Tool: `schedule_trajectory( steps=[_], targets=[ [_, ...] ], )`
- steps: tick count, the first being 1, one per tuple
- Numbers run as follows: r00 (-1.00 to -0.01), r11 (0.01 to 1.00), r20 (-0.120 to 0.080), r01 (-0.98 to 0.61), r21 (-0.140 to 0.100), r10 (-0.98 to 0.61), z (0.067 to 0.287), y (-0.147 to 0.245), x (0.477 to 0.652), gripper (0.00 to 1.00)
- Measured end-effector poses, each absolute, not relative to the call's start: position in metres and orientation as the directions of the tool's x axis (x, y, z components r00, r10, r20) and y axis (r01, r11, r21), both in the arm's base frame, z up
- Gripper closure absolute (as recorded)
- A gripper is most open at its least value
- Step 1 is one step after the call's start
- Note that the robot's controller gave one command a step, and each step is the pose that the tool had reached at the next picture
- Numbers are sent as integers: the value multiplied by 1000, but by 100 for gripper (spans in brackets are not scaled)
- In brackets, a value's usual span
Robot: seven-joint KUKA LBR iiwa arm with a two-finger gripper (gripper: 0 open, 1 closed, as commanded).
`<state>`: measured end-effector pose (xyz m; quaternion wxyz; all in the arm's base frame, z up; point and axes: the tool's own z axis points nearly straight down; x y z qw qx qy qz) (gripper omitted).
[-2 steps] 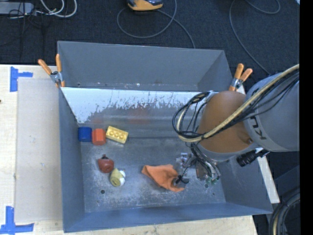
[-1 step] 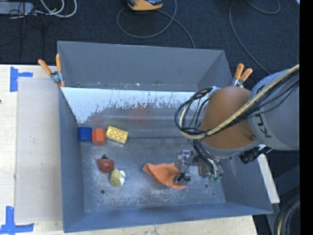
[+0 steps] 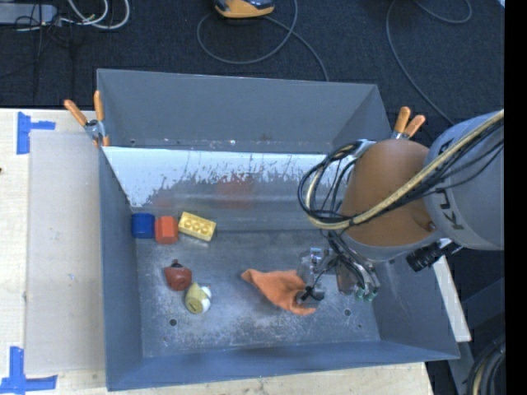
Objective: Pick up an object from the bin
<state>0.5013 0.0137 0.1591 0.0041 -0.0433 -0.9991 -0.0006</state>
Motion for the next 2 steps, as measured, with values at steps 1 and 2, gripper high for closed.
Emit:
schedule_trajectory(
  steps=[1,2],
  targets=[
    [-996,996,9,86,1,86,166,14,501,100],
    [-996,996,11,86,1,86,172,14,501,100]
  ],
)
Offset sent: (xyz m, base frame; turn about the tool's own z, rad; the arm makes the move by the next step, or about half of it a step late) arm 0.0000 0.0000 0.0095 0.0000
